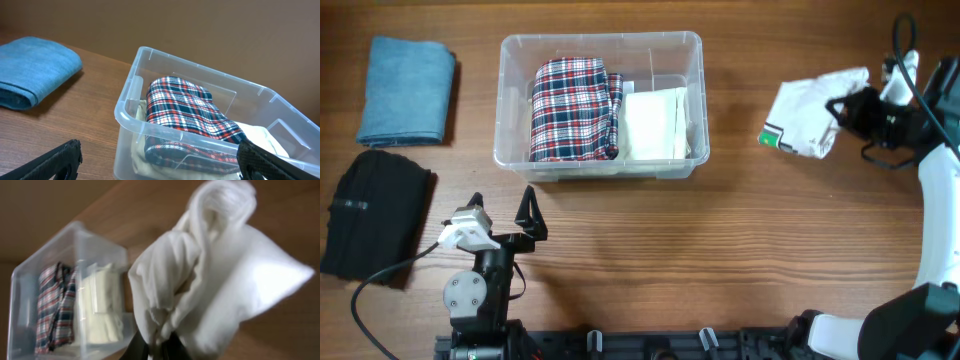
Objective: Pack container
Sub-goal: 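Grasp the white cloth with the right gripper and lift it, then carry the white cloth into the right side of the box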
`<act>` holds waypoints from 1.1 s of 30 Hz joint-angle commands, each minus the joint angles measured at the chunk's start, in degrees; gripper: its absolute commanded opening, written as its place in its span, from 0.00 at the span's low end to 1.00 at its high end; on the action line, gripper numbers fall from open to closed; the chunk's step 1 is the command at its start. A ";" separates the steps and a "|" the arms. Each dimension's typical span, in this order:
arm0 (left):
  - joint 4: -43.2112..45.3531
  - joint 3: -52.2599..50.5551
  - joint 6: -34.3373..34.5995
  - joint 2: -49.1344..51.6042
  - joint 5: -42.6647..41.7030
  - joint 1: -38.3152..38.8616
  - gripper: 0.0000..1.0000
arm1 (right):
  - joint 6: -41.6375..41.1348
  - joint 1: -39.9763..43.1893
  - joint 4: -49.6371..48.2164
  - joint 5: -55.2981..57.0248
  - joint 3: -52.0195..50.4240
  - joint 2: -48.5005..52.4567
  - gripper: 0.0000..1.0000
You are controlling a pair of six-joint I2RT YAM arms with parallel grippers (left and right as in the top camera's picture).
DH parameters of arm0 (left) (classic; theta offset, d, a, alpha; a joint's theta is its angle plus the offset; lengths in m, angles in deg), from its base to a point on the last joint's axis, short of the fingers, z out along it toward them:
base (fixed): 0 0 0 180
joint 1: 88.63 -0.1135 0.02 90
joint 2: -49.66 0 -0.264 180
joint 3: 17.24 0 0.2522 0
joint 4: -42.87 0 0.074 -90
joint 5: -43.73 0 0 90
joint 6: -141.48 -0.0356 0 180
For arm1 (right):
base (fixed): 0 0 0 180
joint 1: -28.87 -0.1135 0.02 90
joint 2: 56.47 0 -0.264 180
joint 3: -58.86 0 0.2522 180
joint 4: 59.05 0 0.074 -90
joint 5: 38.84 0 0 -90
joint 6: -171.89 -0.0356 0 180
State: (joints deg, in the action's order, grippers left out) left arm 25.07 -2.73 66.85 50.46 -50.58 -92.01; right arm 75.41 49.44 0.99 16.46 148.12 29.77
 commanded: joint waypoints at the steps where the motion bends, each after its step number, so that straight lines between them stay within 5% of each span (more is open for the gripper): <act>1: -0.04 -0.44 -0.09 -0.42 0.35 0.28 1.00 | 7.15 -4.24 4.59 -1.33 9.62 -0.22 0.05; 8: -0.04 -0.44 -0.09 -0.42 0.35 0.28 1.00 | 8.85 -14.47 8.02 0.13 24.55 -0.22 0.04; 21: -0.04 -0.44 -0.09 -0.42 0.35 0.28 1.00 | -0.52 -37.79 -3.56 4.76 25.35 7.56 0.04; 26: -0.04 -0.44 -0.09 -0.42 0.35 0.28 1.00 | -12.87 -42.01 -7.10 12.74 25.35 13.00 0.04; 33: -0.04 -0.44 -0.09 -0.42 0.35 0.28 1.00 | -41.88 -45.81 -10.43 37.81 25.35 13.79 0.04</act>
State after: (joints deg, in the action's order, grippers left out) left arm 25.07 -2.73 66.85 50.46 -50.58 -92.01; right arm 49.23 5.64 -8.75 39.83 172.17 43.93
